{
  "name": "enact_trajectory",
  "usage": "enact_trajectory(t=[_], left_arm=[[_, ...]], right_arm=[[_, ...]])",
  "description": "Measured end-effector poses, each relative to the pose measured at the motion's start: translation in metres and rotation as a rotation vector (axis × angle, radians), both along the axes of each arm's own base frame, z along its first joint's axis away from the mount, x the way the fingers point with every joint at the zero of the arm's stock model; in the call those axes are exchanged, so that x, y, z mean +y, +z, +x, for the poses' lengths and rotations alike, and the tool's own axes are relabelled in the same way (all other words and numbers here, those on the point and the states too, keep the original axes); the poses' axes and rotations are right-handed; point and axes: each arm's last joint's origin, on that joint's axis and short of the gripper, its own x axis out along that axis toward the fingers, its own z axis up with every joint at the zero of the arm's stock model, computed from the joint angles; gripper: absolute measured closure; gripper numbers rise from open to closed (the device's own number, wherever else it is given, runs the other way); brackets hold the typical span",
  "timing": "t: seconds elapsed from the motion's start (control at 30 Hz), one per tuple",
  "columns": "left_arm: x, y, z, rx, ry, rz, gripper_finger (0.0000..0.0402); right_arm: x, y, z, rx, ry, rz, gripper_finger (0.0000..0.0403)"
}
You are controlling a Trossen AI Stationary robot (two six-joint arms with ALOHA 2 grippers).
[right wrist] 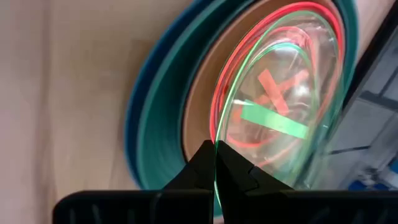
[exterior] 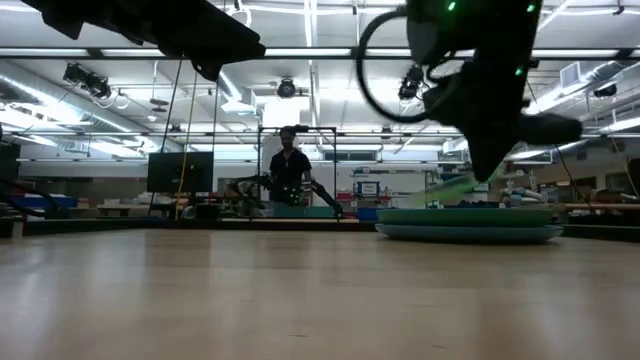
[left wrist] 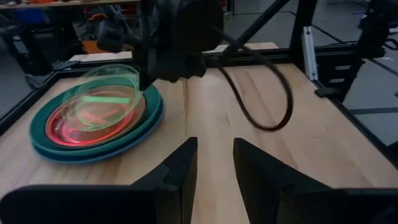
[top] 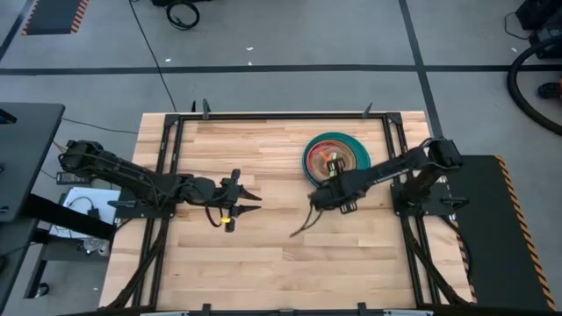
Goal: Stack plastic plates
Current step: Stack the light green plate on the pink plate, then return to Home Position
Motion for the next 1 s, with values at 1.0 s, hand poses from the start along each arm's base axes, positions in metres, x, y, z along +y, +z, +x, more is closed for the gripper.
enact_trajectory(t=[1.0], left_arm=[[0.014,0.011,-0.015,0.019,0.065,-0.07,0.029]], right_arm=[[-0.056,-0.015,-0.004,-0.17,-0.078,0.147,0.028]])
